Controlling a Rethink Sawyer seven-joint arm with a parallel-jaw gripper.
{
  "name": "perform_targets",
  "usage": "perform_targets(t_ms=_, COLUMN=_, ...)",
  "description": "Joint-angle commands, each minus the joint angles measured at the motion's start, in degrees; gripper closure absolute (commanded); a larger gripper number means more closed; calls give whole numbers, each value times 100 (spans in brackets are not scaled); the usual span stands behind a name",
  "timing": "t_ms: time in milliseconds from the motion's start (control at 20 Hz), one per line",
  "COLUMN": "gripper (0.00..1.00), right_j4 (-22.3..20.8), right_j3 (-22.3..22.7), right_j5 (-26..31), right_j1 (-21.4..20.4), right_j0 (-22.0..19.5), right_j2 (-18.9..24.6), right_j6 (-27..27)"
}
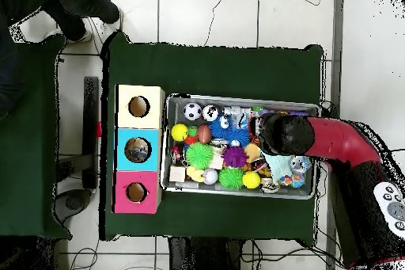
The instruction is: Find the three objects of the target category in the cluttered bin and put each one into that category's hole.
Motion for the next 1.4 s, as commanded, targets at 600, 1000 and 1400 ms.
perform_targets(t_ms=600, gripper=0, right_j4=-62, right_j3=181, right_j5=-195, right_j1=518, right_j0=320, right_j2=258, right_j6=-133)
perform_targets(t_ms=1000, gripper=0, right_j4=-74, right_j3=-88, right_j5=-300, right_j1=769, right_j0=369, right_j2=264, right_j6=-136)
perform_targets(t_ms=1400, gripper=0, right_j4=-184, right_j3=-212, right_j5=-613, right_j1=714, right_j0=335, right_j2=290, right_j6=-168)
